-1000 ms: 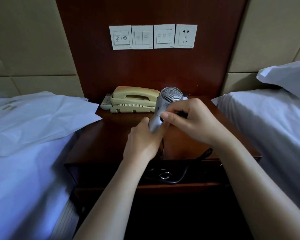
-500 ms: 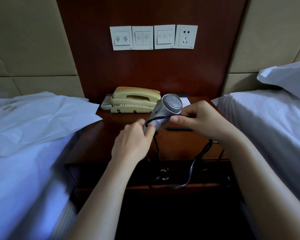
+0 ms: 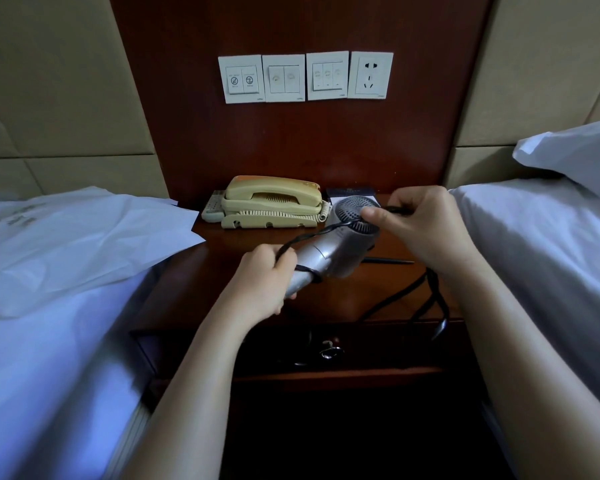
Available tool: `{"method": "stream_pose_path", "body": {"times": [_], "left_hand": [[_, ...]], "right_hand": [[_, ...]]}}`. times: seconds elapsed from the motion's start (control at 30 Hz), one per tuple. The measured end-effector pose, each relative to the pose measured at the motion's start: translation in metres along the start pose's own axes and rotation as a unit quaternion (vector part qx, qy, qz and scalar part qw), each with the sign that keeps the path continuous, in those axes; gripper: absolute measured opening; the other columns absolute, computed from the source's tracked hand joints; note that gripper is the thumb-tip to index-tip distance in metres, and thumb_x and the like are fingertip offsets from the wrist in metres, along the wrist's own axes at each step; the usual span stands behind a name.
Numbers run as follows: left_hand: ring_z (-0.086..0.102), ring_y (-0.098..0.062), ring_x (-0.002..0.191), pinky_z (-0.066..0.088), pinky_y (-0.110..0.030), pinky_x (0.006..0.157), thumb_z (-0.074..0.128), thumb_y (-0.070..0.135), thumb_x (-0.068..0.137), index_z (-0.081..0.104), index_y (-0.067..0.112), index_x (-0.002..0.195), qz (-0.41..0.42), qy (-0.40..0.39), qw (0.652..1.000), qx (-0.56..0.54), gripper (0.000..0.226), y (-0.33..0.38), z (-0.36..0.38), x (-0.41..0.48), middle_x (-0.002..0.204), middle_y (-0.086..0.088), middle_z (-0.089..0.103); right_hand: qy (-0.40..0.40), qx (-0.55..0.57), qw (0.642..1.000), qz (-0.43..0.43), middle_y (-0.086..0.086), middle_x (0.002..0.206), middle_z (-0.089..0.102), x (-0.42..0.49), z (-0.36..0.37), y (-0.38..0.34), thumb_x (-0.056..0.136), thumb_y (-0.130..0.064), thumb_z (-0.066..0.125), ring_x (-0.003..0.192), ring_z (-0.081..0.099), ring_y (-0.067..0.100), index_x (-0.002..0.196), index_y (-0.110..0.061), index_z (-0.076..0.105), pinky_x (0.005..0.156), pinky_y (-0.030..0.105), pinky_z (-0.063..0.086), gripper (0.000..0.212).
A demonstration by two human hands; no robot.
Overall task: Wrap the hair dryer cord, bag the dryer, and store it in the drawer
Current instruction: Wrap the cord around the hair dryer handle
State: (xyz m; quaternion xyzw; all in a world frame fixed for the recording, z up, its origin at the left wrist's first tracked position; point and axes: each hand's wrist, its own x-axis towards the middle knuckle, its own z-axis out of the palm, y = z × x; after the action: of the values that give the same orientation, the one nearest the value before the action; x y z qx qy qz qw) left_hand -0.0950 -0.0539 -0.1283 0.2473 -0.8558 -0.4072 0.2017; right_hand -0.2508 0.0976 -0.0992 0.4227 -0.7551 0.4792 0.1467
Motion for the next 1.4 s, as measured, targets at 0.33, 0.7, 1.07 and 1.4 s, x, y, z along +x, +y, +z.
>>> {"method": "stream_pose_path", "body": {"times": [0.33,0.7,1.07,1.4], "left_hand": [[0.042,-0.015,0.03,0.028,-0.016,0.033,0.034,0.023,0.1,0.056,0.001,0.074,-0.017,-0.228,0.969,-0.095,0.04,0.0,-0.013,-0.011,0.053,-0.012,0.06],[0.034,-0.016,0.025,0.029,-0.013,0.032,0.019,0.033,0.1,0.056,-0.002,0.084,-0.09,-0.203,0.868,-0.444,0.053,-0.021,-0.017,0.014,0.054,-0.013,0.052],[0.036,-0.01,0.035,0.026,-0.014,0.037,0.058,0.02,0.09,0.055,0.022,0.104,-0.056,-0.029,0.911,-0.409,0.014,-0.03,-0.013,0.015,0.067,-0.01,0.05],[0.044,-0.013,0.044,0.034,-0.02,0.038,0.075,0.026,0.077,0.059,0.019,0.104,-0.041,0.054,0.973,-0.221,0.032,-0.025,-0.001,0.013,0.069,-0.003,0.059]], "right_hand": [[-0.025,0.057,0.997,0.05,0.0,0.049,0.036,-0.001,-0.003,0.023,0.072,-0.045,0.07,0.051,0.032,0.008,0.051,-0.008,0.046,0.048,0.027,0.024,0.05],[-0.12,0.072,0.987,0.085,0.002,0.05,0.032,-0.009,0.004,0.047,0.098,-0.027,0.044,0.041,0.026,0.006,0.055,-0.015,0.044,0.043,0.023,0.022,0.044],[-0.298,0.014,0.954,0.007,-0.015,0.048,0.051,-0.011,0.003,0.015,0.087,-0.02,0.063,0.05,0.045,0.0,0.059,-0.028,0.063,0.051,0.011,0.031,0.03],[-0.204,-0.111,0.957,-0.174,0.01,0.07,0.066,-0.014,-0.001,-0.05,0.093,-0.025,0.054,0.066,0.059,0.02,0.08,-0.004,0.068,0.064,0.033,0.042,0.029]]}}
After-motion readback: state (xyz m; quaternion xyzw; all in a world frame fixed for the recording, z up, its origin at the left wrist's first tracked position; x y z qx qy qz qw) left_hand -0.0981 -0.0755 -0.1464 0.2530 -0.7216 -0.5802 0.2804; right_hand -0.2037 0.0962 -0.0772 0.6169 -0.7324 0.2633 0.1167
